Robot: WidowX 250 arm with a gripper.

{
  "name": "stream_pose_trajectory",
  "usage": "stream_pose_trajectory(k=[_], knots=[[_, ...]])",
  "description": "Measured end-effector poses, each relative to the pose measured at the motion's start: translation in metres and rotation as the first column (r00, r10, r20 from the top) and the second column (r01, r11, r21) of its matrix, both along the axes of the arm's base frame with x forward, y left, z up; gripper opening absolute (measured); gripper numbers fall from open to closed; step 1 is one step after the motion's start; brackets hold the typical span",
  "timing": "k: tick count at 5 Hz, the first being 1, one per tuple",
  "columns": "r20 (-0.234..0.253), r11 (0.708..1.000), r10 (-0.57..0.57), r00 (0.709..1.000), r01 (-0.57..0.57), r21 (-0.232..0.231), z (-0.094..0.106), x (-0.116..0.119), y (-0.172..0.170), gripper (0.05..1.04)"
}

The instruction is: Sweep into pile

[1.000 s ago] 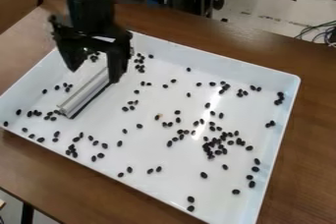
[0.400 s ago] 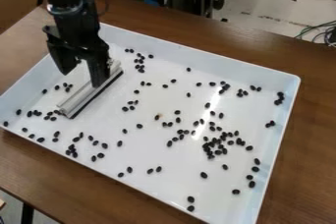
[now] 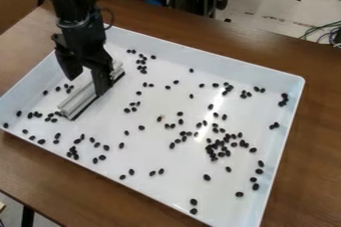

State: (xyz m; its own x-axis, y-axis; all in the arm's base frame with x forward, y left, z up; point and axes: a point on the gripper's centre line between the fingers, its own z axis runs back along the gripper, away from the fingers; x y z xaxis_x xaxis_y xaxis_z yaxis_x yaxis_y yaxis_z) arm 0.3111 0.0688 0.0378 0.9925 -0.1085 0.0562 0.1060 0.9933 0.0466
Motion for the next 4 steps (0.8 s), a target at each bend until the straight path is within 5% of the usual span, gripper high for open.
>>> stream_pose_trajectory(k=[1, 3, 4], knots=[[0.022, 0.999, -0.030, 0.999, 0.030, 0.024, -0.001, 0.004, 0.004, 0.999], [-0.040, 1.000, -0.023, 0.999, 0.023, -0.005, -0.030, 0.002, 0.002, 0.958], [-0.038, 1.000, -0.017, 0.999, 0.018, 0.006, -0.031, 0.003, 0.004, 0.660]])
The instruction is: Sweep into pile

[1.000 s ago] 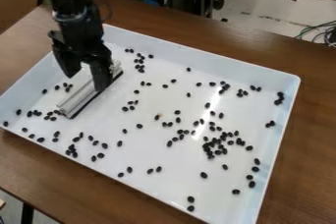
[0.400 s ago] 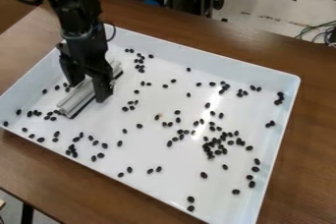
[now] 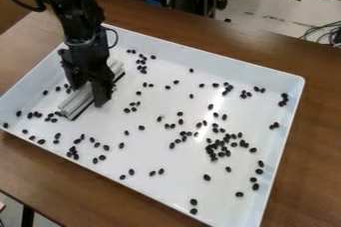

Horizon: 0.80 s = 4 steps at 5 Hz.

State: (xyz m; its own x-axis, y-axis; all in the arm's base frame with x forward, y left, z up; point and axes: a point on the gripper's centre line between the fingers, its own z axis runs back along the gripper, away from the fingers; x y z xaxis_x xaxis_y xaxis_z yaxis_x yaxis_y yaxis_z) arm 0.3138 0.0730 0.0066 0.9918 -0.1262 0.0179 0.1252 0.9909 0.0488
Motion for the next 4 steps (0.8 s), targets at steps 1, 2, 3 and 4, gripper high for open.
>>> stream_pose_trajectory(k=[1, 2, 3, 4], knots=[[0.007, 1.000, -0.002, 1.000, 0.002, 0.004, 0.001, 0.001, 0.001, 0.378], [-0.002, 1.000, 0.010, 1.000, -0.010, -0.002, 0.001, 0.000, 0.000, 0.355], [-0.002, 1.000, 0.021, 1.000, -0.021, 0.011, 0.008, 0.006, 0.004, 0.354], [-0.029, 0.997, 0.062, 0.998, -0.061, 0.049, 0.021, 0.002, 0.010, 0.354]])
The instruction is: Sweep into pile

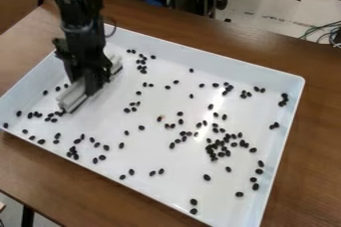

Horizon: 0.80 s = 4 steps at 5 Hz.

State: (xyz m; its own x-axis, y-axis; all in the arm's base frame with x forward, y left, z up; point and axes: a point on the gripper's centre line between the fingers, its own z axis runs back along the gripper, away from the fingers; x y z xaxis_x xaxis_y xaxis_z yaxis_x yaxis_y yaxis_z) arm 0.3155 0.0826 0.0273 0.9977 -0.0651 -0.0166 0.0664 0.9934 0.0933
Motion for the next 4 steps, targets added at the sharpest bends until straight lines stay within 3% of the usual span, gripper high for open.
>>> stream_pose_trajectory(k=[1, 2, 3, 4], knots=[[0.043, 0.984, 0.161, 0.986, -0.164, 0.063, 0.031, 0.014, 0.012, 0.354], [0.108, 0.966, 0.242, 0.964, -0.250, 0.067, 0.054, 0.033, 0.025, 0.354], [0.097, 0.956, 0.284, 0.954, -0.289, 0.045, 0.038, 0.038, 0.054, 0.354], [0.090, 0.977, 0.214, 0.973, -0.214, -0.008, 0.023, 0.050, 0.058, 0.354]])
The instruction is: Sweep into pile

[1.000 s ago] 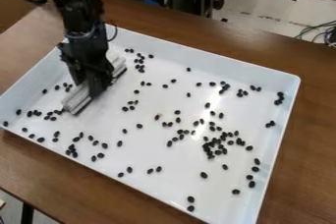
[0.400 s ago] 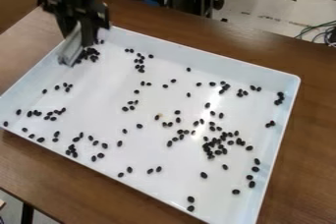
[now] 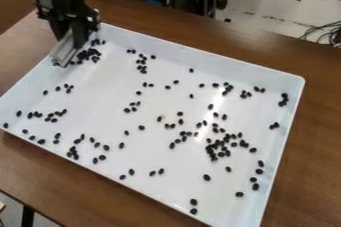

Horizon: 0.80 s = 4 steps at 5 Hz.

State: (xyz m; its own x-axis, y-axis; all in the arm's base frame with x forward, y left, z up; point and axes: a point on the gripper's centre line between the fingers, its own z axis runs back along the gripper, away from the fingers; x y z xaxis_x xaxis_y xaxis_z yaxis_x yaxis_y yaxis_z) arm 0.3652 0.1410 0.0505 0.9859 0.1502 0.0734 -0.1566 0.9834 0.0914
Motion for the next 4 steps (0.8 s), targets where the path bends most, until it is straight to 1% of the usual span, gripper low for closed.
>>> stream_pose_trajectory(k=[1, 2, 3, 4], knots=[[0.007, 0.991, -0.131, 0.991, 0.131, -0.041, -0.009, 0.005, -0.001, 0.354], [0.024, 0.983, -0.181, 0.983, 0.182, -0.028, -0.009, 0.007, 0.003, 0.354], [0.035, 0.987, -0.160, 0.986, 0.160, 0.019, -0.008, 0.010, 0.010, 0.354], [-0.007, 0.991, -0.126, 0.992, 0.126, 0.033, -0.020, 0.011, 0.016, 0.354]])
